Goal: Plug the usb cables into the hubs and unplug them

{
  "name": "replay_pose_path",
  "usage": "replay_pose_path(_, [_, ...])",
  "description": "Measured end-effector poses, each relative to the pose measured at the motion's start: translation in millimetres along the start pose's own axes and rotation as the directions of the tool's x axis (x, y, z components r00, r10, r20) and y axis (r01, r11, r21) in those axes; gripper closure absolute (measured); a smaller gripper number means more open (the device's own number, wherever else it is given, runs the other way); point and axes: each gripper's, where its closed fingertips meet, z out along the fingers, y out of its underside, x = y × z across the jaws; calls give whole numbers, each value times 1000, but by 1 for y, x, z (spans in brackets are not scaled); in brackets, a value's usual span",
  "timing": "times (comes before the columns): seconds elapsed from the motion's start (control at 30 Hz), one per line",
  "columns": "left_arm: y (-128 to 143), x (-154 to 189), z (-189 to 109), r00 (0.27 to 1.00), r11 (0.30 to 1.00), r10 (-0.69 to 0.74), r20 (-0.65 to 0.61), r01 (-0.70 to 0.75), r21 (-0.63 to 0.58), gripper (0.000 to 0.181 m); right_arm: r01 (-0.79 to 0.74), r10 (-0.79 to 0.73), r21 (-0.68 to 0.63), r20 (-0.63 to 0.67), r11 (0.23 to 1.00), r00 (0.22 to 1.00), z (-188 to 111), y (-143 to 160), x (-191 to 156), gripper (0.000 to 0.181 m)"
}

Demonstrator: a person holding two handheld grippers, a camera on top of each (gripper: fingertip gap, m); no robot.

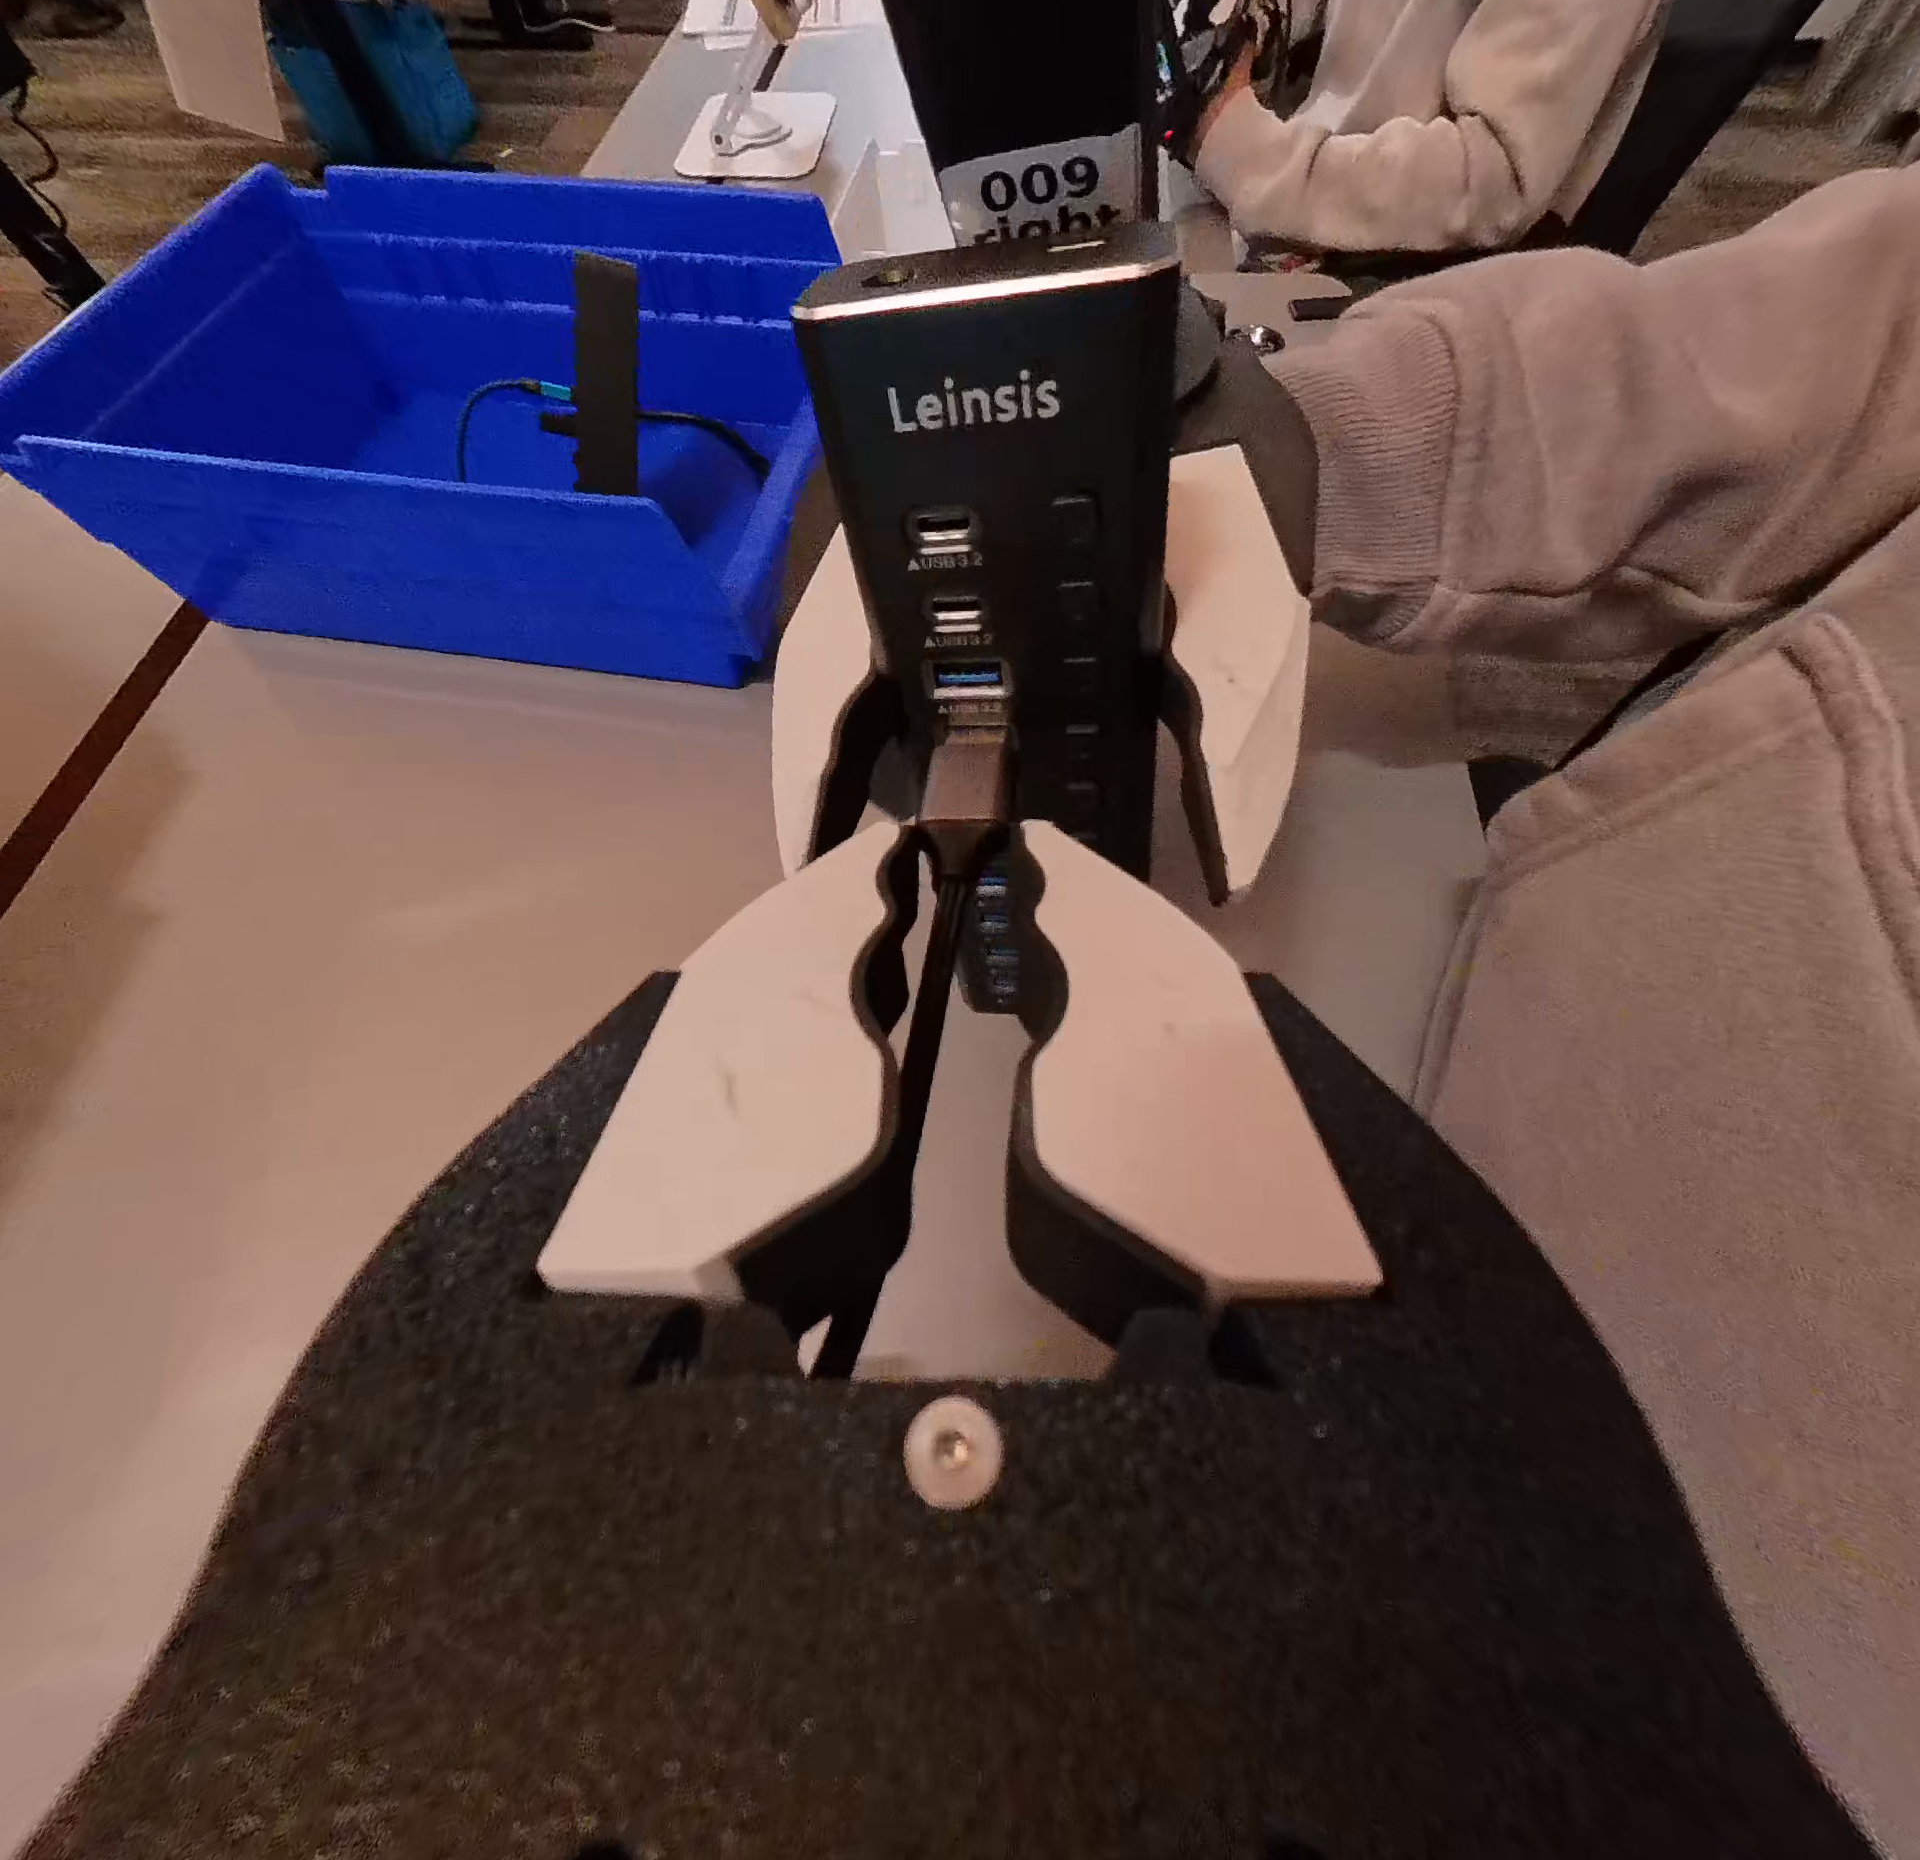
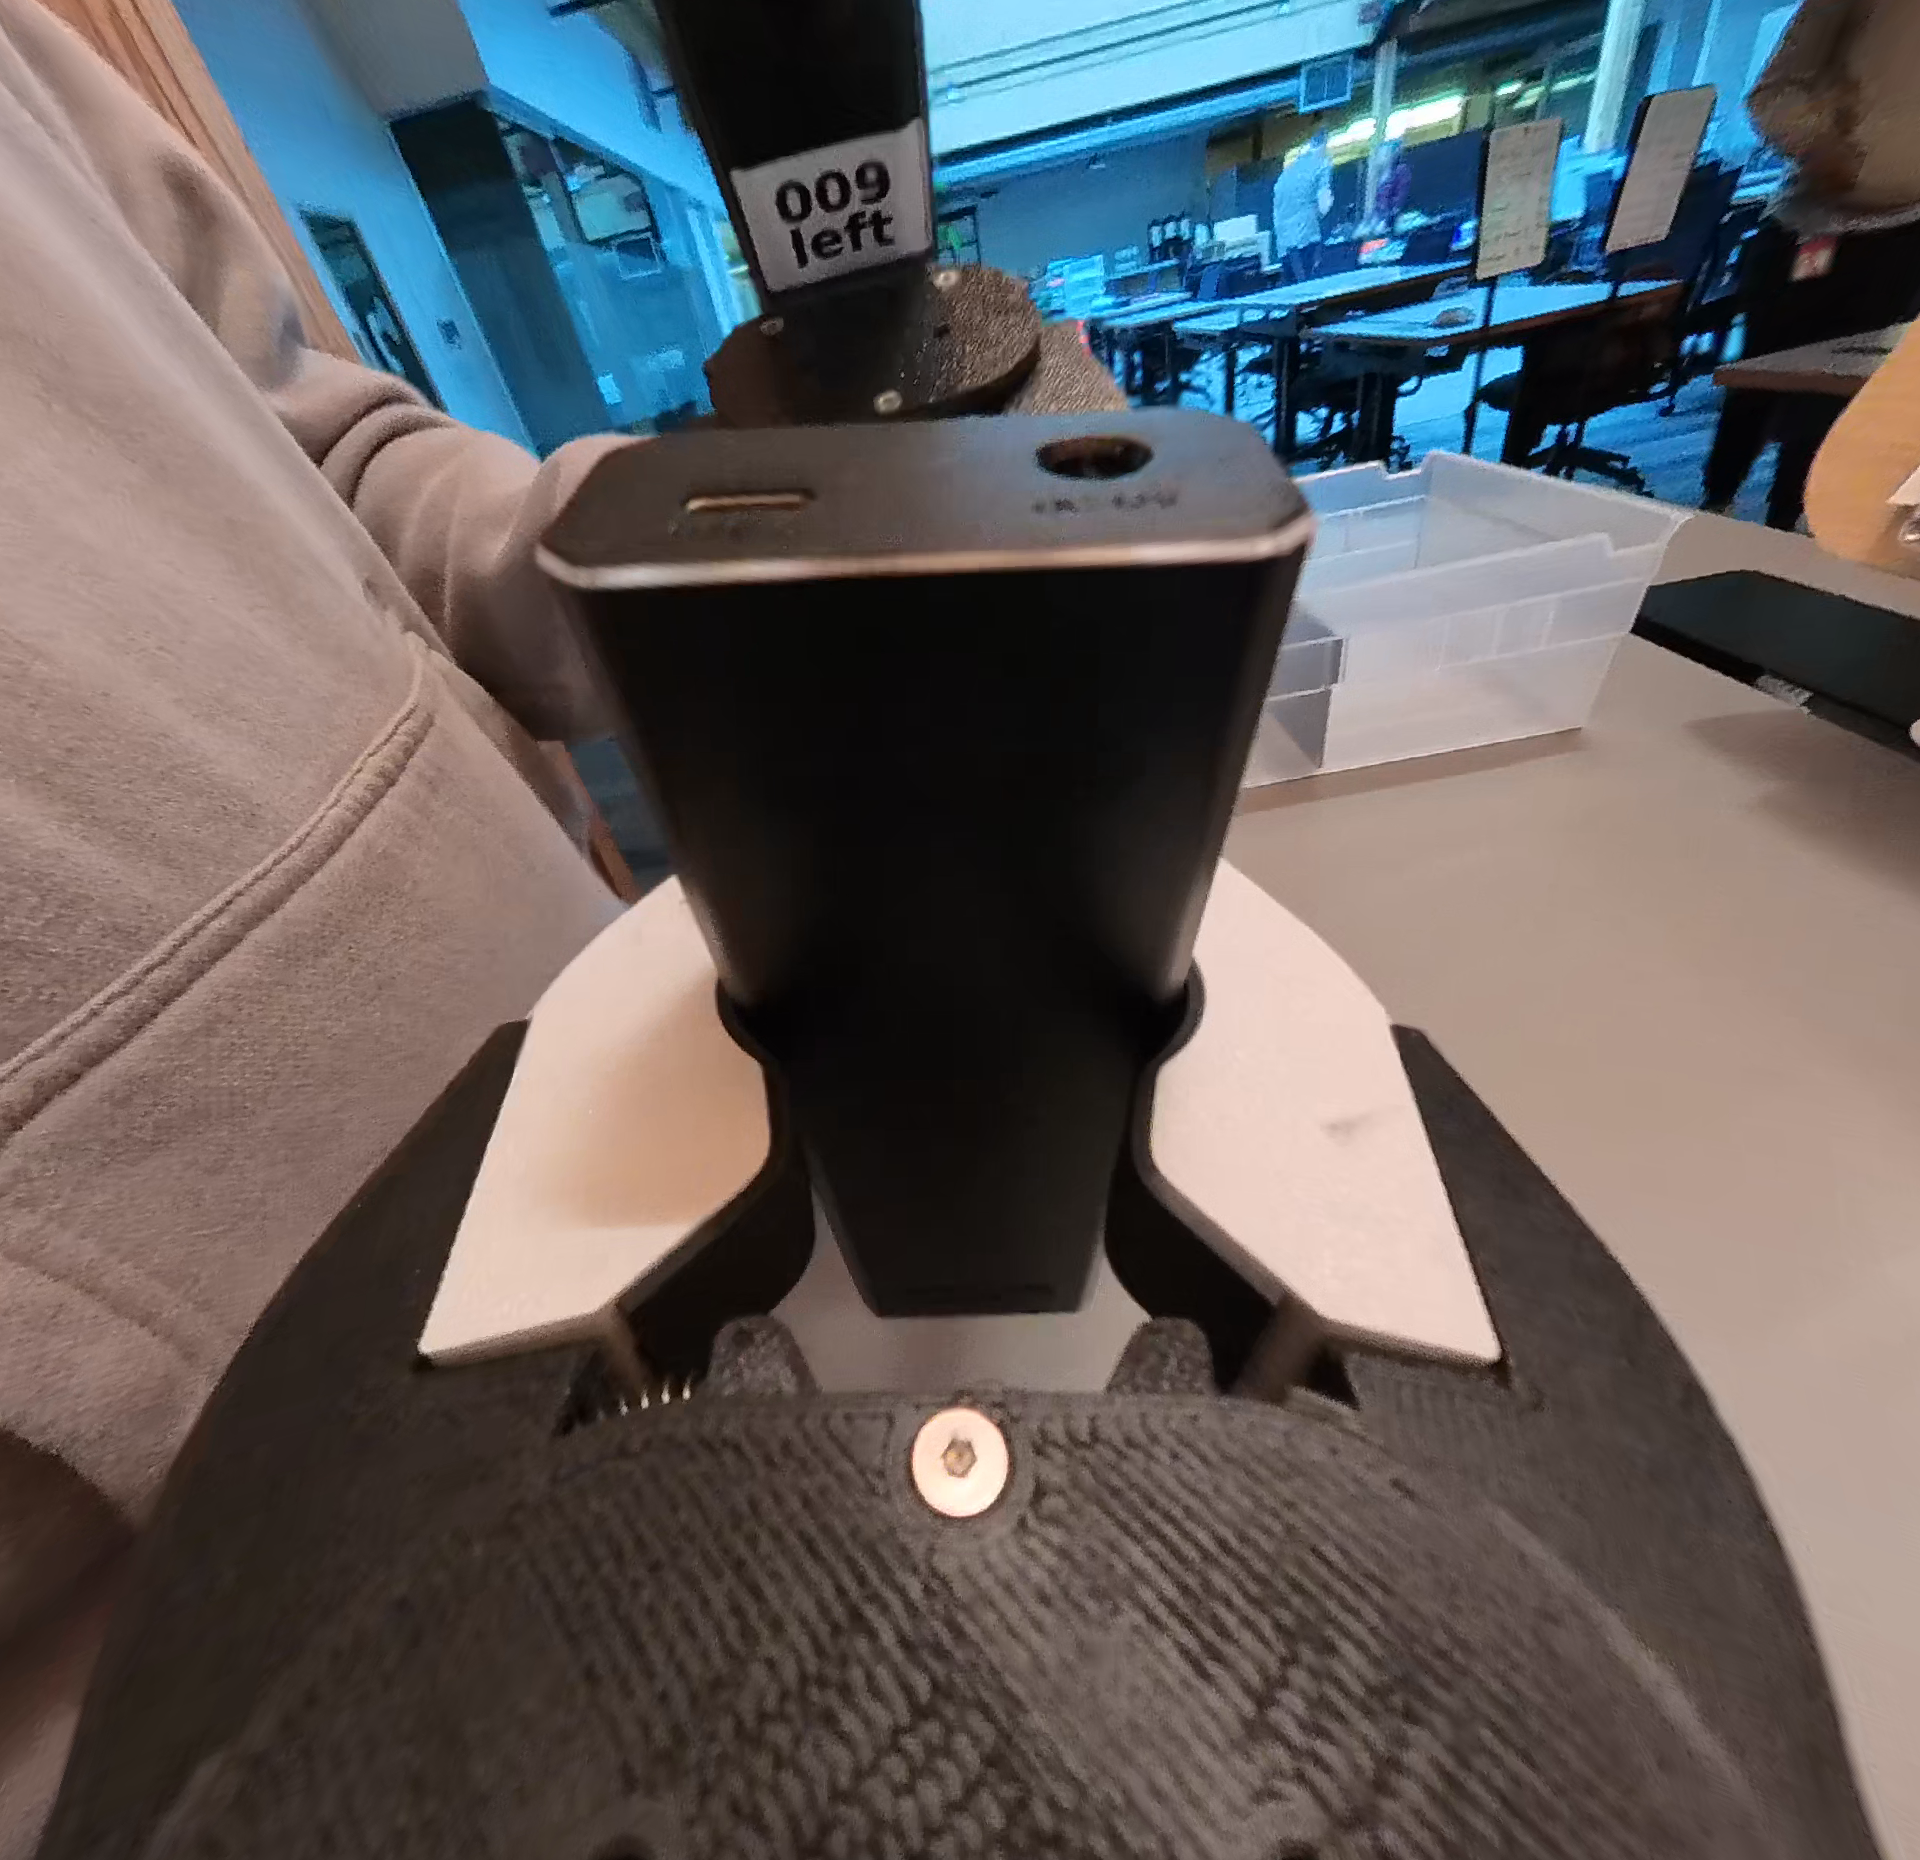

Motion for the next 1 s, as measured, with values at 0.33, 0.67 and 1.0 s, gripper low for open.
replay_pose_path(0.33, [6,-6,6,999,1000,-30,38,30,4,166,11,-12,-36,-21,999,1000,4,7,6,109])
replay_pose_path(0.67, [-49,-3,-22,995,980,-102,20,97,172,117,137,-151,-160,-73,977,986,11,7,6,109])
replay_pose_path(1.0, [-63,3,-17,999,991,7,41,-12,136,122,157,-162,-97,-46,983,986,31,-15,3,109])
